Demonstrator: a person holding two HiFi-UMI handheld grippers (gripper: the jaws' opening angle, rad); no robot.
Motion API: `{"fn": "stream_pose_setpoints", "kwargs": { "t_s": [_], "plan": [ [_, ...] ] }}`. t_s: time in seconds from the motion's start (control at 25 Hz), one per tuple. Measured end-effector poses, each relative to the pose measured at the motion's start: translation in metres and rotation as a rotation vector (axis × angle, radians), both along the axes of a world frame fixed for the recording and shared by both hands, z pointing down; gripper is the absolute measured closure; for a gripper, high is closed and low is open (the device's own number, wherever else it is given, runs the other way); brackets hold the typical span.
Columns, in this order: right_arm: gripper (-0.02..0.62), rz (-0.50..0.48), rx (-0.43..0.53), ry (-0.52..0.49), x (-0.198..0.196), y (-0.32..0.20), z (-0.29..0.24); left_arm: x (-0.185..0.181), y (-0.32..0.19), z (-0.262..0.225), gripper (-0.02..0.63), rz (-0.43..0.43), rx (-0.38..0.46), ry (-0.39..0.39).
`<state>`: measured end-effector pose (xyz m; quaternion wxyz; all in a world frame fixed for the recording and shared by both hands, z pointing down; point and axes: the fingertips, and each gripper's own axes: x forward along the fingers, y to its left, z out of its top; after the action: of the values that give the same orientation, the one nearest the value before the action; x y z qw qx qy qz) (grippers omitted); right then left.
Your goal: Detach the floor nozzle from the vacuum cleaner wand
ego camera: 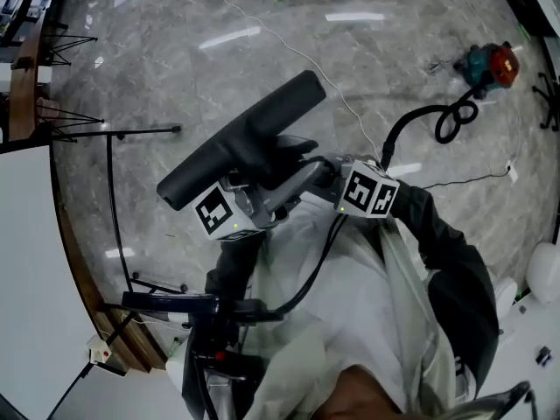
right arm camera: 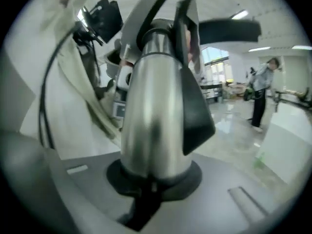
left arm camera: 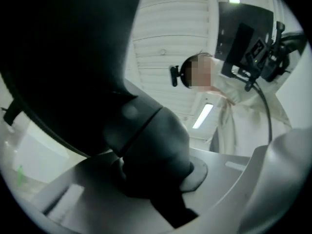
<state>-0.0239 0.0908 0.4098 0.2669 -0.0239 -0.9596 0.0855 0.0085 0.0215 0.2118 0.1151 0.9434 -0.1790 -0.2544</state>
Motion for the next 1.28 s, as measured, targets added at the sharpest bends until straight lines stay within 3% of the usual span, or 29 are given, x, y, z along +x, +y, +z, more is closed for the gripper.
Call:
{"fn": "stream_pose_setpoints", "kwargs": {
  "t_s": [0.12, 0.2, 0.28, 0.44, 0.48, 0.56, 0.68, 0.84, 0.92, 0.96, 1.04, 1.16, 1.28],
  "plan": [
    [0.552, -0.264, -0.170, -0.021, 0.017, 0.027, -0.012, 0.009, 0.014, -0.007, 0.531, 0.119, 0.071, 0.056],
    [0.554, -0.259, -0.209, -0.006, 0.020, 0.024, -0.009, 0.009, 0.004, -0.005, 0.532, 0.098, 0.045, 0.087],
    [0.554, -0.114, -0.147, 0.016, 0.011, 0.007, -0.001, 0.003, -0.010, 0.003, 0.534, 0.024, -0.013, 0.080],
    [0.554, 0.285, 0.081, 0.092, -0.004, -0.031, 0.017, -0.015, -0.035, 0.023, 0.535, -0.174, -0.169, -0.025],
    [0.554, 0.355, 0.116, 0.115, -0.006, -0.038, 0.020, -0.021, -0.041, 0.030, 0.535, -0.230, -0.222, -0.045],
    [0.554, 0.395, 0.144, 0.137, -0.009, -0.043, 0.023, -0.028, -0.047, 0.035, 0.535, -0.283, -0.271, -0.060],
    [0.554, 0.272, 0.128, 0.087, -0.008, -0.030, 0.017, -0.015, -0.028, 0.020, 0.534, -0.179, -0.150, -0.056],
    [0.552, -0.118, -0.046, -0.024, 0.010, 0.019, -0.003, 0.012, 0.021, -0.002, 0.532, 0.093, 0.067, -0.013],
    [0.552, -0.245, -0.145, -0.045, 0.019, 0.034, -0.011, 0.017, 0.026, -0.003, 0.531, 0.139, 0.077, 0.018],
    [0.554, -0.248, -0.164, -0.043, 0.021, 0.033, -0.011, 0.018, 0.022, -0.003, 0.531, 0.130, 0.061, 0.030],
    [0.554, -0.151, -0.138, -0.033, 0.017, 0.022, -0.006, 0.016, 0.009, -0.001, 0.534, 0.070, 0.018, 0.040],
    [0.554, 0.110, -0.003, 0.003, 0.008, -0.004, 0.004, 0.012, -0.009, 0.005, 0.535, -0.040, -0.057, -0.006],
    [0.554, 0.363, 0.139, 0.089, 0.008, -0.030, 0.017, -0.004, -0.031, 0.025, 0.535, -0.233, -0.212, -0.069]
  ]
}}
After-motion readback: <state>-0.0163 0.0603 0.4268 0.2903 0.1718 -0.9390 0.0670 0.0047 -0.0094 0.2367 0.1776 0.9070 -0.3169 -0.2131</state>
